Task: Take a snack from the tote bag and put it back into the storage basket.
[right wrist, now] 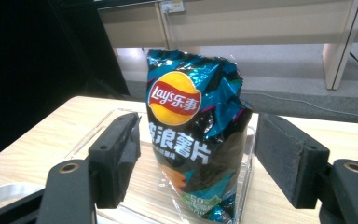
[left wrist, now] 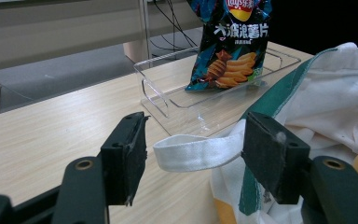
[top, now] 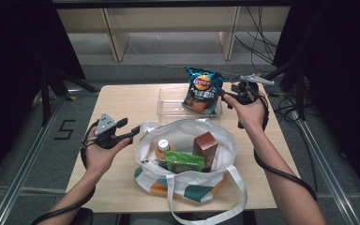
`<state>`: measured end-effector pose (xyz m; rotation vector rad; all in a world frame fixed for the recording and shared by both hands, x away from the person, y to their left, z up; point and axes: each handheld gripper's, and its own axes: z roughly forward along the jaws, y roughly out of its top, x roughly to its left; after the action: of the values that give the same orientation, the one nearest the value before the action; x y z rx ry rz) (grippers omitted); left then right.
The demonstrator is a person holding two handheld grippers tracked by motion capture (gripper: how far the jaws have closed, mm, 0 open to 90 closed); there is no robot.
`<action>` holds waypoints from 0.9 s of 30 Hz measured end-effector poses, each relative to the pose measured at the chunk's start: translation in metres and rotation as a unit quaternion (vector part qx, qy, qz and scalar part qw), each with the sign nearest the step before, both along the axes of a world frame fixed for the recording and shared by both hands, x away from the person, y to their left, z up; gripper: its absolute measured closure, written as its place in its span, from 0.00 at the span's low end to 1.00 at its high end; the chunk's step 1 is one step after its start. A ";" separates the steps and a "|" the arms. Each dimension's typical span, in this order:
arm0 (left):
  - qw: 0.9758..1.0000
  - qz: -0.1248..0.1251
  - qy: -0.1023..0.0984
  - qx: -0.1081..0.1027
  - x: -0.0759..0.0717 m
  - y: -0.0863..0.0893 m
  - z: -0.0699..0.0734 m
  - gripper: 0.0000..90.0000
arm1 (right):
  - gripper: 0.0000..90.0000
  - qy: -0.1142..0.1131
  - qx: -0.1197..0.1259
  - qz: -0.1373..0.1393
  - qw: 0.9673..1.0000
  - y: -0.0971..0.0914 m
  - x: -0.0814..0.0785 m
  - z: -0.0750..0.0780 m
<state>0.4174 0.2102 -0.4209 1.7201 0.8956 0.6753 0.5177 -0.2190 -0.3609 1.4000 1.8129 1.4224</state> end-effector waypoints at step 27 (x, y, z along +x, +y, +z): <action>1.000 -0.001 -0.006 -0.008 0.002 -0.001 0.003 0.43 | 0.38 -0.027 -0.007 0.052 0.998 -0.002 -0.038 0.010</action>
<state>0.4191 0.2093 -0.4184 1.7001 0.8881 0.6750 0.4798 -0.2210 -0.3507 1.2642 1.8817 1.4822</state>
